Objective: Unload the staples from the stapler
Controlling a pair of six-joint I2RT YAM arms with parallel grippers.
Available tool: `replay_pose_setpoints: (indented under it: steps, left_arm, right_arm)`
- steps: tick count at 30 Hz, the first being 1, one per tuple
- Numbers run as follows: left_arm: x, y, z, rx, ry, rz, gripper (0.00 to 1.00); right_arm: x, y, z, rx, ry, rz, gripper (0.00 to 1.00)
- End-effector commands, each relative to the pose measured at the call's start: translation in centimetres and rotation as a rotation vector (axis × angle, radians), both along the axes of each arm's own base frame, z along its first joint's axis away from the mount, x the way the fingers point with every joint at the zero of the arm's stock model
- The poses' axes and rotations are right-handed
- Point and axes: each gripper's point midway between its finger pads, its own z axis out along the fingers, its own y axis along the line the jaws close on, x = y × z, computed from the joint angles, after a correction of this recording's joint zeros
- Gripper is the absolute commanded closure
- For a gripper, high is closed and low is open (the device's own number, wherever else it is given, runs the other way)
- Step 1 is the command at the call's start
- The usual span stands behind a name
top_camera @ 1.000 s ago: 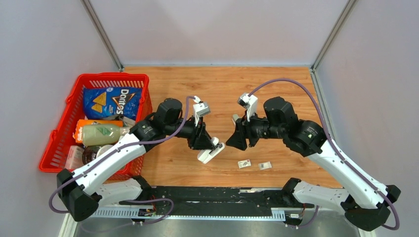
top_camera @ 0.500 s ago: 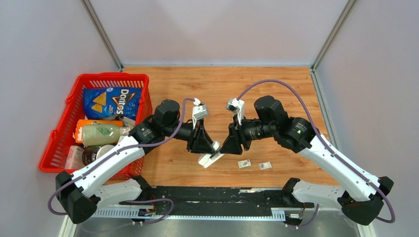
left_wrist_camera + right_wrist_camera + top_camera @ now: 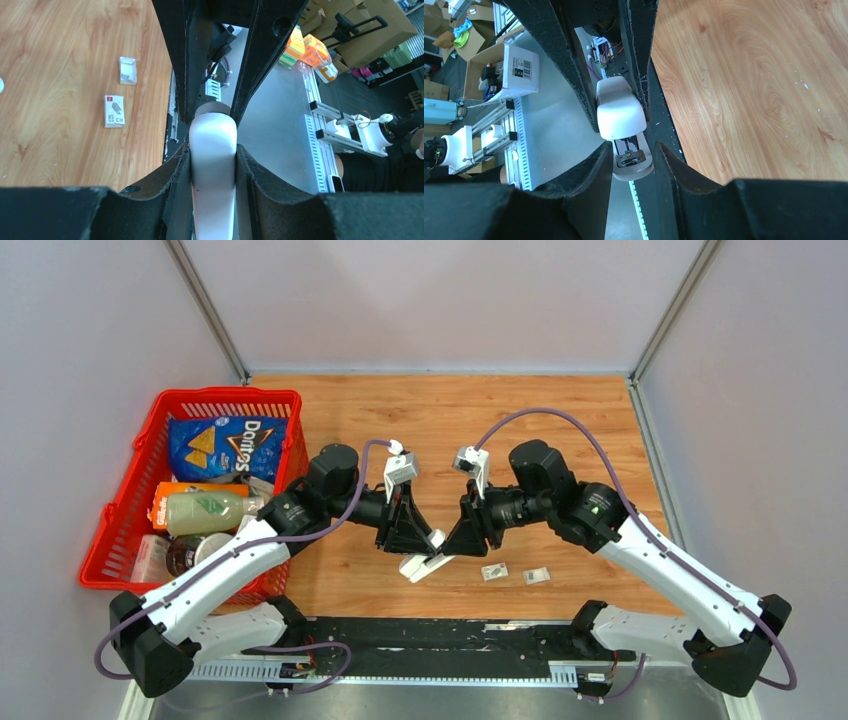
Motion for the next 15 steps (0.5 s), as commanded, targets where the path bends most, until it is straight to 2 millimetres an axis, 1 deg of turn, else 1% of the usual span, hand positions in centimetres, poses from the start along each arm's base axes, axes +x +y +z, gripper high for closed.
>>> replay_pose_setpoints:
  steps: [1,2,5,10,11,13,14,15]
  left_arm:
    - [-0.6,-0.3,2.3,-0.090,-0.057,-0.050,1.00]
    - [-0.5,-0.4,2.3,-0.092,-0.056,-0.047,1.00]
    - [-0.3,-0.6,2.5,-0.107,-0.057,-0.043,1.00]
    - [0.1,-1.0,2.9,-0.131,-0.063,-0.025,1.00]
    - [0.1,-1.1,3.1,-0.137,-0.067,-0.023,1.00]
    - [0.3,-1.3,2.8,-0.133,-0.057,-0.016,1.00]
    - [0.5,-1.5,3.4,-0.157,-0.080,-0.010,1.00]
    - [0.5,-1.6,3.4,-0.159,-0.080,-0.007,1.00]
  right_arm:
    - [-1.0,0.3,0.4,0.057,-0.009,0.044,0.62]
    - [-1.1,0.4,0.3,0.066,-0.006,0.051,0.63]
    - [-1.6,0.5,-0.1,0.063,0.003,0.065,0.70]
    - [-2.7,0.8,-0.4,0.100,0.018,0.097,0.78]
    - [-2.9,0.8,-0.4,0.111,0.020,0.100,0.81]
    - [-3.2,0.9,-0.4,0.135,0.025,0.108,0.91]
    - [-3.5,0.9,-0.5,0.142,0.034,0.109,0.96]
    - [-3.5,0.9,-0.5,0.152,0.032,0.107,1.00]
